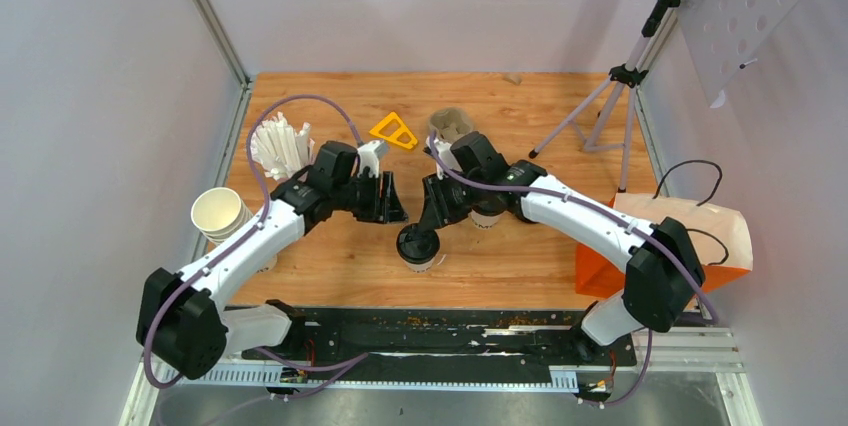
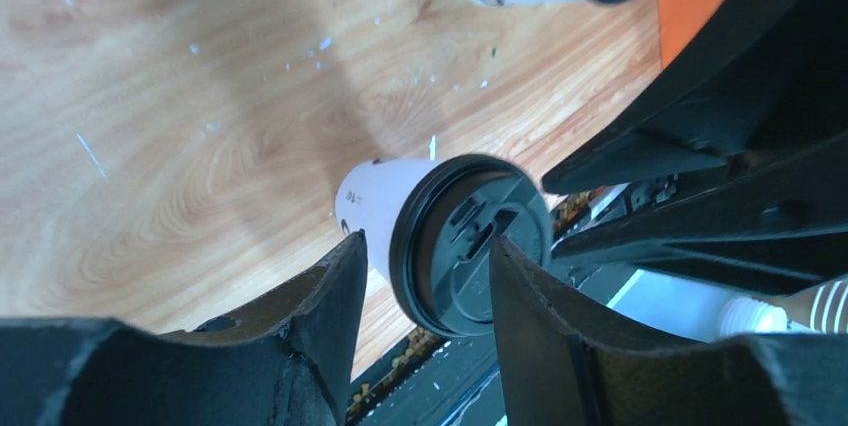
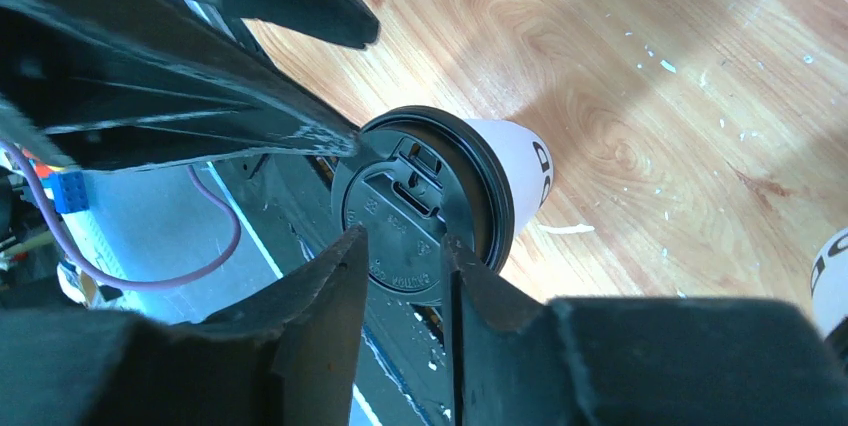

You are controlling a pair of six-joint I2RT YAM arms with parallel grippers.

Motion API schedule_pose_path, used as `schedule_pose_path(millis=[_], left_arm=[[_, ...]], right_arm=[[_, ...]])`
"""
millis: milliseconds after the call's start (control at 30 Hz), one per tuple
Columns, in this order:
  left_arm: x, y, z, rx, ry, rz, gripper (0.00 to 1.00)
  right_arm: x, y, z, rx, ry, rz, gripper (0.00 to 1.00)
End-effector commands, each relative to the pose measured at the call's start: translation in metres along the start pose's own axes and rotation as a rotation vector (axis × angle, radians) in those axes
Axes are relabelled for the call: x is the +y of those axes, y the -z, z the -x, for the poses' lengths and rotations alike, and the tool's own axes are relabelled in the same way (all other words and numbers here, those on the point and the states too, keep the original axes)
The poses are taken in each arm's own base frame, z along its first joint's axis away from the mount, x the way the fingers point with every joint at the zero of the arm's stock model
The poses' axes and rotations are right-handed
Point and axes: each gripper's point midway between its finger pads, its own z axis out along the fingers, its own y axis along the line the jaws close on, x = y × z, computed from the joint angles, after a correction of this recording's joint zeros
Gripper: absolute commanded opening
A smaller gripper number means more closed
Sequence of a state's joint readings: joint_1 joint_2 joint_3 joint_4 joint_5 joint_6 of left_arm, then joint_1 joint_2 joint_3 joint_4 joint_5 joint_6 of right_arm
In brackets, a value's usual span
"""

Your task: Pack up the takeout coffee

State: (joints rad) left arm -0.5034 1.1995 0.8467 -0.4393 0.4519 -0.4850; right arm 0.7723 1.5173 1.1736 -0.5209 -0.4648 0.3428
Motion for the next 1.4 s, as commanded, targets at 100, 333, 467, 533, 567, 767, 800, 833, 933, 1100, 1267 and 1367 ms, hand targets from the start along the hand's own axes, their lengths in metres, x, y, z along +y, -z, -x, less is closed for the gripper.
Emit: schedule_pose_path(millis=[100, 333, 467, 533, 567, 767, 800, 833, 933, 1100, 1267, 1367], left_arm=[[-0.039, 0.054, 0.058, -0.141, -0.128, 0.016, 0.58], [-0.06, 0.13, 0.085, -0.342, -0.199, 0.1, 0.67], [-0.062, 0.165, 0.086, -0.451, -0.208, 0.144, 0.98], [-0.062, 0.175, 0.083, -0.484, -0.211, 0.153, 1.0], [-0.062, 0.179, 0.082, -0.498, -0.211, 0.157, 1.0], [-0.053, 0.2, 0.073, -0.575, -0.219, 0.205, 1.0], [-0.051, 0.203, 0.073, -0.592, -0.222, 0.213, 1.0], [-0.05, 0.207, 0.072, -0.61, -0.224, 0.22, 1.0], [-0.046, 0.213, 0.07, -0.655, -0.23, 0.23, 1.0], [-0.038, 0.221, 0.067, -0.704, -0.223, 0.267, 1.0], [-0.036, 0.221, 0.065, -0.704, -0.221, 0.27, 1.0], [-0.038, 0.219, 0.065, -0.691, -0.226, 0.26, 1.0]], right_arm=[[0.013, 0.029, 0.023, -0.096, 0.027, -0.079, 0.58], [0.013, 0.027, 0.017, -0.089, 0.076, -0.213, 0.8], [0.016, 0.019, 0.014, -0.072, 0.116, -0.282, 0.85], [0.019, 0.015, 0.013, -0.066, 0.136, -0.303, 0.86], [0.021, 0.013, 0.012, -0.061, 0.151, -0.309, 0.87], [0.023, 0.003, 0.011, -0.044, 0.2, -0.367, 0.95], [0.024, 0.001, 0.011, -0.039, 0.21, -0.375, 0.94], [0.024, -0.001, 0.009, -0.03, 0.218, -0.387, 0.94], [0.023, -0.007, 0.007, -0.01, 0.245, -0.42, 0.93], [0.02, -0.017, -0.001, 0.034, 0.288, -0.464, 0.92], [0.009, -0.024, -0.012, 0.08, 0.315, -0.526, 0.89], [0.002, -0.026, -0.019, 0.103, 0.329, -0.564, 0.86]])
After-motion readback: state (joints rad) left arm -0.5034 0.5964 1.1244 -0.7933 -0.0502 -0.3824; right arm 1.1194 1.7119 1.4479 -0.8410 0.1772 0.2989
